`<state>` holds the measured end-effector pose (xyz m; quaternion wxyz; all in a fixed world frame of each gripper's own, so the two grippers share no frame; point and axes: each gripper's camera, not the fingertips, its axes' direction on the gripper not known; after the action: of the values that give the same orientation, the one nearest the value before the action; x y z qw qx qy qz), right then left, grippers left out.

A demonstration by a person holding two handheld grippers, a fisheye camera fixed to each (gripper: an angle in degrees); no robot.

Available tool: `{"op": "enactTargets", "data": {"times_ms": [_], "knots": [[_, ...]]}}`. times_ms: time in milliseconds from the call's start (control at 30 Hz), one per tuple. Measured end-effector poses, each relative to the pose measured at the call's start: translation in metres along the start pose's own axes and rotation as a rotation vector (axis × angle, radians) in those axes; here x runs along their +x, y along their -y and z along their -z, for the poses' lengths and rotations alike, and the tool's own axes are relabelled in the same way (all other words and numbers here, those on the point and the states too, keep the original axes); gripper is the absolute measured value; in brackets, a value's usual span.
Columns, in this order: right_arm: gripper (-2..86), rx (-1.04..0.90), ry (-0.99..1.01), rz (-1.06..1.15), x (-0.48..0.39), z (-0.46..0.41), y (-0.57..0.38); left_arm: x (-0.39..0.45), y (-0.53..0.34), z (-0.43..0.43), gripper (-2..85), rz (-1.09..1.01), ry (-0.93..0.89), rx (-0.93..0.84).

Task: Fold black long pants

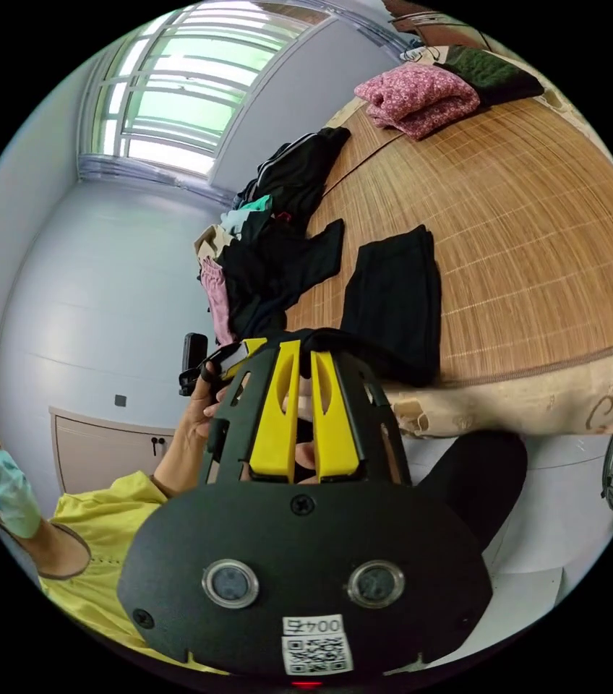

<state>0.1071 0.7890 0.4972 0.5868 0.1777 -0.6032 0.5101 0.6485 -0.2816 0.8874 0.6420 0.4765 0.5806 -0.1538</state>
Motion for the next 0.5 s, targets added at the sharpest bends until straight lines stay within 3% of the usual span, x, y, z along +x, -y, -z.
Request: {"op": "enactTargets", "data": {"times_ms": [500], "knots": [[3.8,-0.065,0.072,-0.287,0.170,-0.085,0.185,-0.050,0.202,-0.052,6.4,0.215,-0.017,-0.063]]}}
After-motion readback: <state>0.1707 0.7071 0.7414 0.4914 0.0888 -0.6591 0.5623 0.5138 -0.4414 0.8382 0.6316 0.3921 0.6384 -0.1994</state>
